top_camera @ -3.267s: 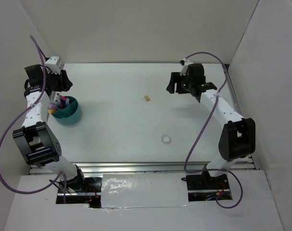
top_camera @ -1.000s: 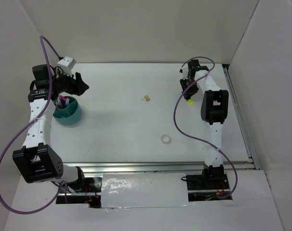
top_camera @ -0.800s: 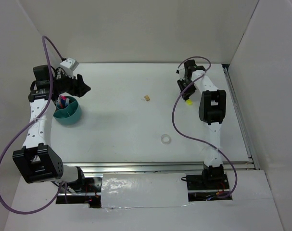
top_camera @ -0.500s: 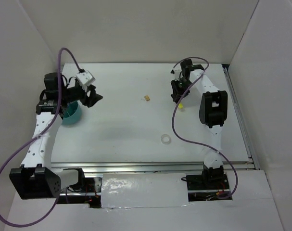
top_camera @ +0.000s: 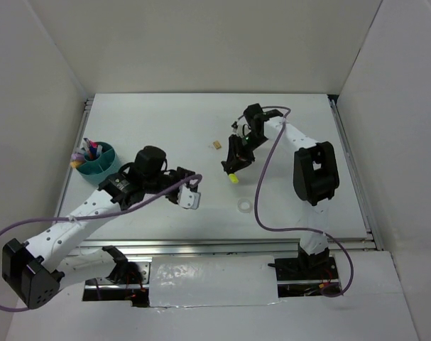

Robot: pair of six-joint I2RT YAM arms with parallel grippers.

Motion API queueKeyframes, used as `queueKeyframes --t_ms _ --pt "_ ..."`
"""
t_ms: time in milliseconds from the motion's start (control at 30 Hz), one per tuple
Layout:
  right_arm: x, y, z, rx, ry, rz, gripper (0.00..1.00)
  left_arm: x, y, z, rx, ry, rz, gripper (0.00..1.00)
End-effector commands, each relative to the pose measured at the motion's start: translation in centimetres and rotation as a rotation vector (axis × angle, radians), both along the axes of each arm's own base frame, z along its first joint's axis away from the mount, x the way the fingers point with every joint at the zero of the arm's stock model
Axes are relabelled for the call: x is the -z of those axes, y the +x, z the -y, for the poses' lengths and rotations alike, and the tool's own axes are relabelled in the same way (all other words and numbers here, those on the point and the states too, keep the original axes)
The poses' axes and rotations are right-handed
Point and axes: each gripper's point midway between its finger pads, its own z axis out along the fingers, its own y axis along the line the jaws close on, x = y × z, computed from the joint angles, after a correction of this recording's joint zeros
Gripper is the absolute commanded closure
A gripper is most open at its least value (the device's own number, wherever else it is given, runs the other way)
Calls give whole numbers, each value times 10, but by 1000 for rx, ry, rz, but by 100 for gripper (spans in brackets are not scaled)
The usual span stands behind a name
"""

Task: Sort the stationery into containers
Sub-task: Pick up the pen from the center of the board.

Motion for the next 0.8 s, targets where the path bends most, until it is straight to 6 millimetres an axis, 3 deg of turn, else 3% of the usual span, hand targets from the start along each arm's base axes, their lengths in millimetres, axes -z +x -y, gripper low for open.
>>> queueKeyframes --t_ms 0,233,400,767 --pt "-42 -18 -27 76 43 16 100 -3 8 11 68 38 215 36" --pt "-46 -41 -46 123 -40 16 100 16 -4 41 188 79 291 40" --pt "-41 -55 -52 154 -83 2 100 24 5 57 182 96 337 41" --pt "-51 -66 -63 135 -32 -40 100 43 14 63 196 151 347 44"
